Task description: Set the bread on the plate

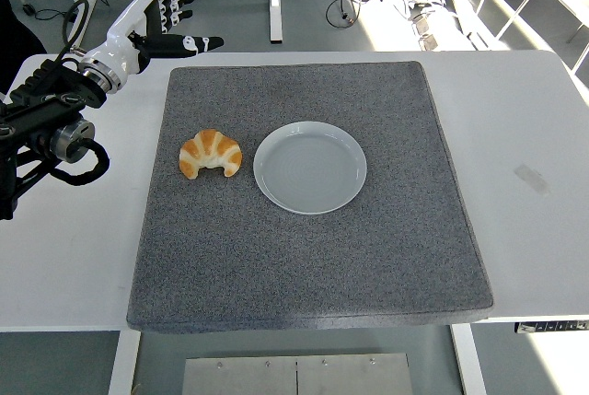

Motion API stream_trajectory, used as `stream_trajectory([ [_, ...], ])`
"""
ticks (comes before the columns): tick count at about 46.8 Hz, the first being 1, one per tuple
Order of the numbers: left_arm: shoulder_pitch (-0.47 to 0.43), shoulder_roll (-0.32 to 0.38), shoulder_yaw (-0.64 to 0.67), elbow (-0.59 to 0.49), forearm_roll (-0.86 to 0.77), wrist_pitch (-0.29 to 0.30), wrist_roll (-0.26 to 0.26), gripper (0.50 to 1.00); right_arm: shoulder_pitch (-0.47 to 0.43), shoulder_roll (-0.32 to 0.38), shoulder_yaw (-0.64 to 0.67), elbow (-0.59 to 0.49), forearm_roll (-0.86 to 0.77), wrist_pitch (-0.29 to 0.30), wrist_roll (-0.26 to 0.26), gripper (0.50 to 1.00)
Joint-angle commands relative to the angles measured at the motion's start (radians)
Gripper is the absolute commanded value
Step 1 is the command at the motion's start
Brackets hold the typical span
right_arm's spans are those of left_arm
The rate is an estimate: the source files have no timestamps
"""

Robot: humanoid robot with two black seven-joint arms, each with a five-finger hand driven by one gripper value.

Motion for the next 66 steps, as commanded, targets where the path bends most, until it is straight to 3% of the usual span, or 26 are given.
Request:
stream_trajectory([
  [1,-0.014,0.020,0.055,-0.054,0.051,0.036,0.007,0.978,0.000,0.000,0.000,0.000,0.000,0.000,0.000,1.000],
  [16,-0.046,0.045,0.268,-0.166,0.164,0.143,0.061,0.978,0.000,0.000,0.000,0.000,0.000,0.000,0.000,1.000],
  [24,-0.075,0.094,0.293,-0.284,0.256,0.212,0.157,0.977,0.000,0.000,0.000,0.000,0.000,0.000,0.000,1.000],
  [35,-0.074,0.109,0.304,-0.292,0.402,0.238,0.245,0.977,0.000,0.000,0.000,0.000,0.000,0.000,0.000,1.000],
  [66,-0.069,0.126,0.391,-0.254,0.485,0.258,0.282,0.963,0.000,0.000,0.000,0.000,0.000,0.000,0.000,1.000],
])
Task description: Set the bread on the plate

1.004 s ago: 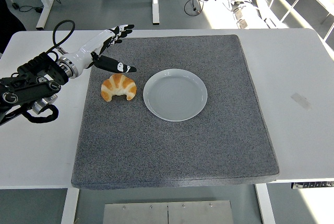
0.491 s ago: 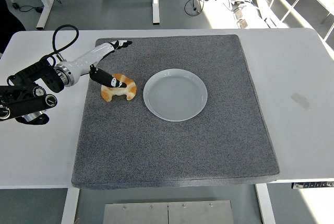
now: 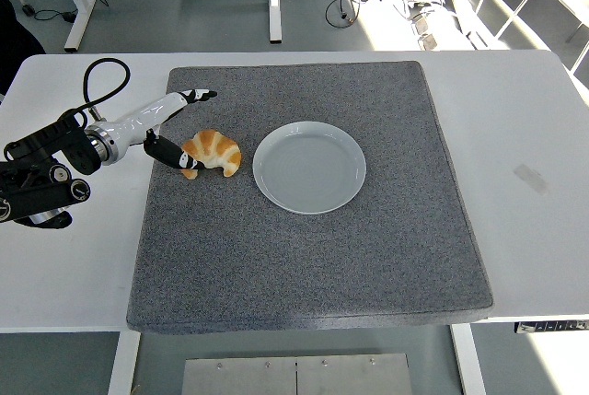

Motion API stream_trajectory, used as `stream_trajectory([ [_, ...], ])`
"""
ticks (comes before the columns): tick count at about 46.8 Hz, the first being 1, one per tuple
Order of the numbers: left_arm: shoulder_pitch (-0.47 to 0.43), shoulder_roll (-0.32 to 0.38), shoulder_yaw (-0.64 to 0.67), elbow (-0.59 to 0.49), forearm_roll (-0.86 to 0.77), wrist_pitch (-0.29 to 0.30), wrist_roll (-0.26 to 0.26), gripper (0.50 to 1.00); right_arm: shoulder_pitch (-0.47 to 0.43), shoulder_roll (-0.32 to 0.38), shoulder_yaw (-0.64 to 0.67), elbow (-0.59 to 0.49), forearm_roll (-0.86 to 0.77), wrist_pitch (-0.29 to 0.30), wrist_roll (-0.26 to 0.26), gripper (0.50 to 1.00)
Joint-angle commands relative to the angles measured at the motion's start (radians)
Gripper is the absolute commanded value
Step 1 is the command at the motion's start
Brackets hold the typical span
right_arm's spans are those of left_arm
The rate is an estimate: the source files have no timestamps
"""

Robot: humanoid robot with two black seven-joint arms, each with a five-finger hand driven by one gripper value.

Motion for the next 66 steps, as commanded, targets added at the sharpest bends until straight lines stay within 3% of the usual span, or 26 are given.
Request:
stream_trajectory([
  [1,0.005,-0.004,0.000,0.023,0.009,0.005,0.001,0.958,0.000,0.000,0.000,0.000,0.000,0.000,0.000,1.000],
  [10,0.021,-0.018,0.000,0.076,0.009,0.004,-0.001,0.910,0.000,0.000,0.000,0.000,0.000,0.000,0.000,1.000],
  [27,0.028,-0.062,-0.005,0.090,0.005,-0.004,0.002,0.910,0.000,0.000,0.000,0.000,0.000,0.000,0.000,1.000],
  [66,0.027,-0.071,-0.002,0.092,0.007,-0.042,0.008,0.880,0.000,0.000,0.000,0.000,0.000,0.000,0.000,1.000],
])
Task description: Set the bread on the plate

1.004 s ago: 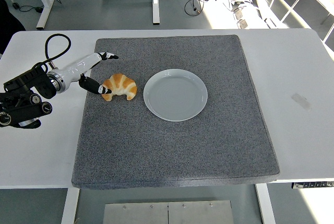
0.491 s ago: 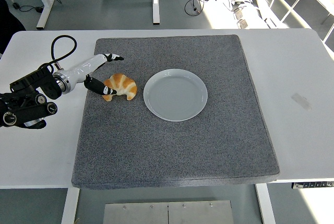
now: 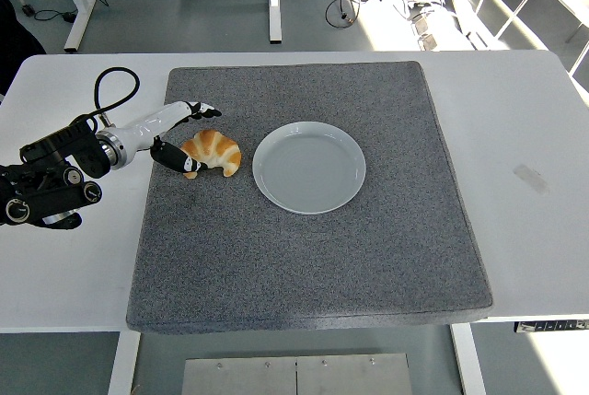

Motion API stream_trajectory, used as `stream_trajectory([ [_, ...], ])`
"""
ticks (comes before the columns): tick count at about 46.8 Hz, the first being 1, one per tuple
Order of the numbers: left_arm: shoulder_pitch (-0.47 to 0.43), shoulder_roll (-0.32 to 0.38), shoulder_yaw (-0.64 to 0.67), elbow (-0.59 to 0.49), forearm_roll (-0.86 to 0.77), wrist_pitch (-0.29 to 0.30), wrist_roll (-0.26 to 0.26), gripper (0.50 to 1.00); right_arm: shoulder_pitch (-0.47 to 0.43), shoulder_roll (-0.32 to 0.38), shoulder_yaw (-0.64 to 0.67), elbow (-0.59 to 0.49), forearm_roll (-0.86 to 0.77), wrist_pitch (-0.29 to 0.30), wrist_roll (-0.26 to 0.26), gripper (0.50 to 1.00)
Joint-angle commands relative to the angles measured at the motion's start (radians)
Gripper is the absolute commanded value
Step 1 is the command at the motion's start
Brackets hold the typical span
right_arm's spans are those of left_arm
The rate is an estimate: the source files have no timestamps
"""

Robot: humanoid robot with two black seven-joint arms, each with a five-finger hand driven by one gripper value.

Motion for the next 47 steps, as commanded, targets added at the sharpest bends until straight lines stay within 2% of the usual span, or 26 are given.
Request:
stream_trajectory([
  [1,0.000,-0.004,0.001,0.000,0.006,0.000,0.000,0.875,0.000,0.000,0.000,0.000,0.000,0.000,0.000,1.000],
  [8,0.000,-0.012,0.001,0.002,0.008,-0.012,0.000,0.861,0.000,0.000,0.000,0.000,0.000,0.000,0.000,1.000],
  [19,0.001,-0.019,0.003,0.021,0.009,-0.018,0.000,0.799,0.000,0.000,0.000,0.000,0.000,0.000,0.000,1.000],
  [26,0.001,-0.019,0.001,0.038,0.009,-0.023,0.000,0.733,0.000,0.000,0.000,0.000,0.000,0.000,0.000,1.000],
  [35,0.001,-0.027,0.001,0.043,0.009,-0.043,0.000,0.686,0.000,0.000,0.000,0.000,0.000,0.000,0.000,1.000],
  [47,0.001,-0.044,-0.002,0.055,0.009,-0.060,0.000,0.584,0.000,0.000,0.000,0.000,0.000,0.000,0.000,1.000],
])
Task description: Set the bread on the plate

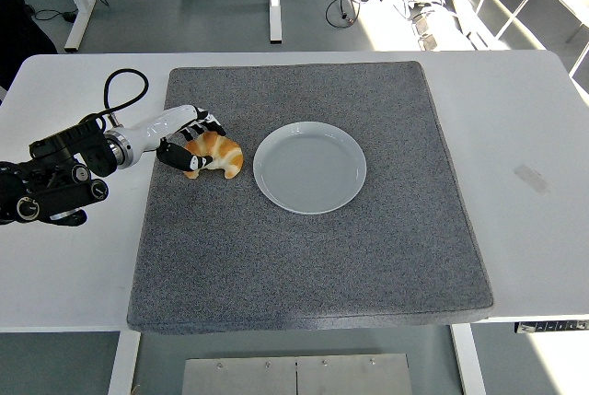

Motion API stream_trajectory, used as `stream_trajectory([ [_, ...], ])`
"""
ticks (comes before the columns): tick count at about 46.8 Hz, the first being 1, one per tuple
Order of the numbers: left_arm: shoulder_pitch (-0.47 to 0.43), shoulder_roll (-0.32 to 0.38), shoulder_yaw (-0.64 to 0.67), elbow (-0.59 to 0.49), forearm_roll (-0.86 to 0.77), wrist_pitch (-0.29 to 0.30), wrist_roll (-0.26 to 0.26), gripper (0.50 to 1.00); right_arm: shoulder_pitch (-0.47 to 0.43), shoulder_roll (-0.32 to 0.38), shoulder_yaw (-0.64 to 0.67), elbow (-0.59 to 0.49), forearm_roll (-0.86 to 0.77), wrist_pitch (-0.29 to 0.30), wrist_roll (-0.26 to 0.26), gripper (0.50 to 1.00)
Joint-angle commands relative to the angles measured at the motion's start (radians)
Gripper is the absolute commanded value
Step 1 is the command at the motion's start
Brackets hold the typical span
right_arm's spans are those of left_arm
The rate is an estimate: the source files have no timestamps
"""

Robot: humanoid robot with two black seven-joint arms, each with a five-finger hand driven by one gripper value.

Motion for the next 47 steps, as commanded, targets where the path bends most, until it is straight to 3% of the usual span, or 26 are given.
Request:
stream_trajectory([
  [1,-0.002,-0.001,-0.001,0.000,-0.001,0.000,0.001,0.577,0.000,0.000,0.000,0.000,0.000,0.000,0.000,1.000],
  [9,-0.011,0.003,-0.011,0.000,-0.001,-0.002,0.038,0.539,0.000,0.000,0.000,0.000,0.000,0.000,0.000,1.000],
  [22,-0.026,0.010,-0.080,-0.002,-0.003,-0.049,0.040,0.539,0.000,0.000,0.000,0.000,0.000,0.000,0.000,1.000],
  [47,-0.150,-0.019,-0.082,-0.014,0.039,-0.063,0.041,0.546,0.000,0.000,0.000,0.000,0.000,0.000,0.000,1.000],
])
